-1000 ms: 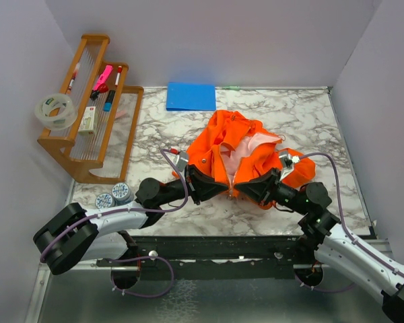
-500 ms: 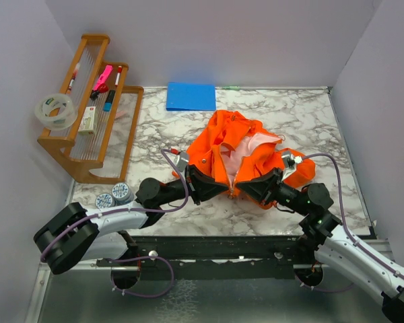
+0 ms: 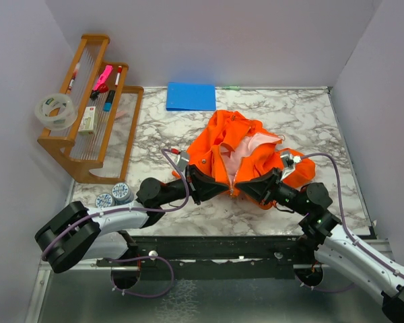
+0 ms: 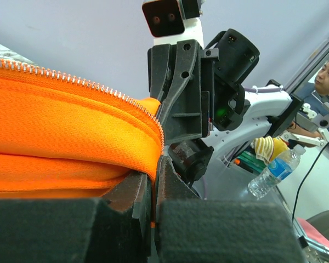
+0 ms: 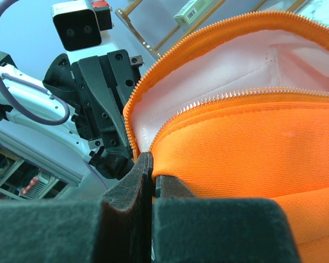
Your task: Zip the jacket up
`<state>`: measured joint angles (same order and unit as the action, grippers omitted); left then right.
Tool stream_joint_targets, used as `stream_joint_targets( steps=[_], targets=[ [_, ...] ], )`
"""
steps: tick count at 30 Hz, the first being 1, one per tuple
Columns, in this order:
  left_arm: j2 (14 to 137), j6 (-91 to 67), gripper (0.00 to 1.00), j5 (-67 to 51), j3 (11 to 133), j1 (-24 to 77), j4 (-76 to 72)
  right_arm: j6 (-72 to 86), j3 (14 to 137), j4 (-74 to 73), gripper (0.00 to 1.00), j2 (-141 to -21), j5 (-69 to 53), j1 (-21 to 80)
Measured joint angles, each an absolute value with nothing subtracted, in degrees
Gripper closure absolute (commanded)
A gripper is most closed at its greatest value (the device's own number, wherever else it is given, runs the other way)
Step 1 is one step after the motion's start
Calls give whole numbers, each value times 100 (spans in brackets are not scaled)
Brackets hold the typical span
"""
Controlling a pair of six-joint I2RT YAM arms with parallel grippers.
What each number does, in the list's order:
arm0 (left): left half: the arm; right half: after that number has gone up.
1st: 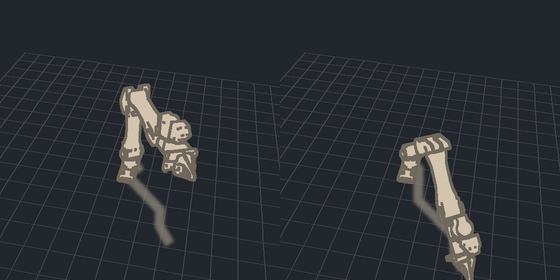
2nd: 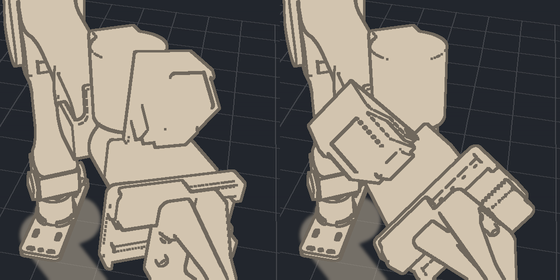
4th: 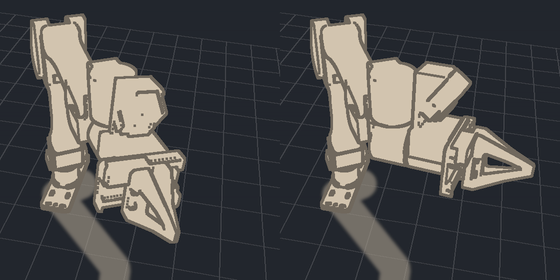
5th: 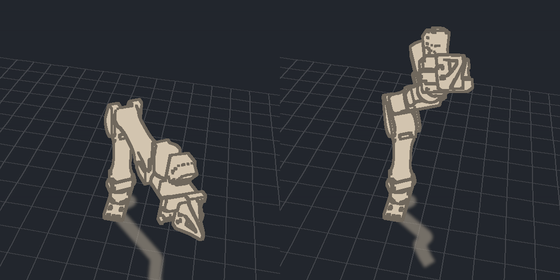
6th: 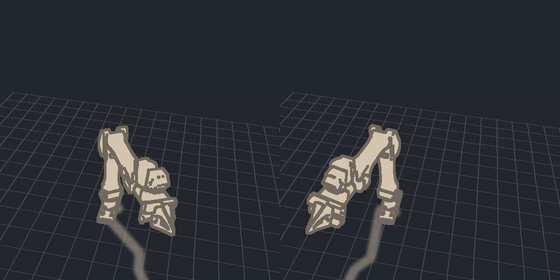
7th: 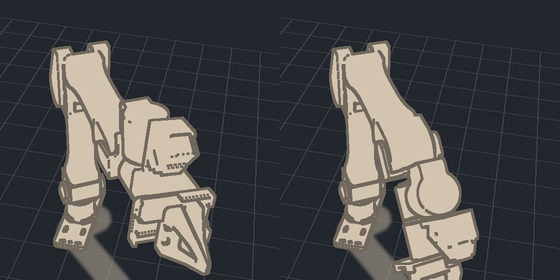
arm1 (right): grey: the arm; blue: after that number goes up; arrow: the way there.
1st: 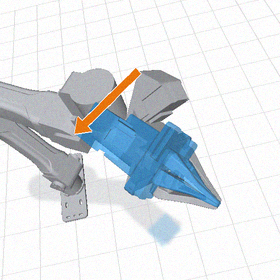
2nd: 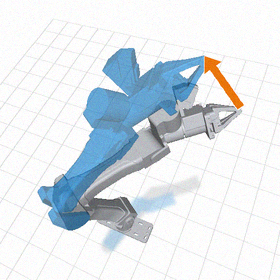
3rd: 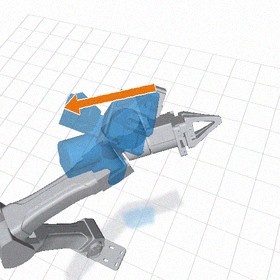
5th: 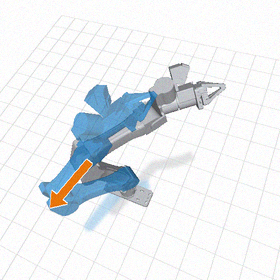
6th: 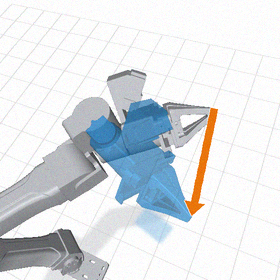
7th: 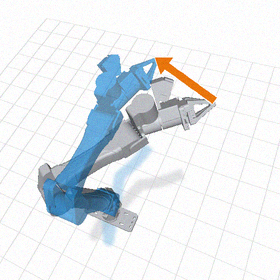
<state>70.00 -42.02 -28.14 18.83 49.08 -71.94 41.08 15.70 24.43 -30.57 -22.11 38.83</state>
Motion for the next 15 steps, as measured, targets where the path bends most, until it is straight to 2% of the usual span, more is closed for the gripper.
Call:
stream_joint_targets(
  steps=[15],
  targets=[
    [6954,-4202,100,-2759,1883,4908,-7192,4119,1579,2460,100,-3105,-2235,3883]
  ],
)
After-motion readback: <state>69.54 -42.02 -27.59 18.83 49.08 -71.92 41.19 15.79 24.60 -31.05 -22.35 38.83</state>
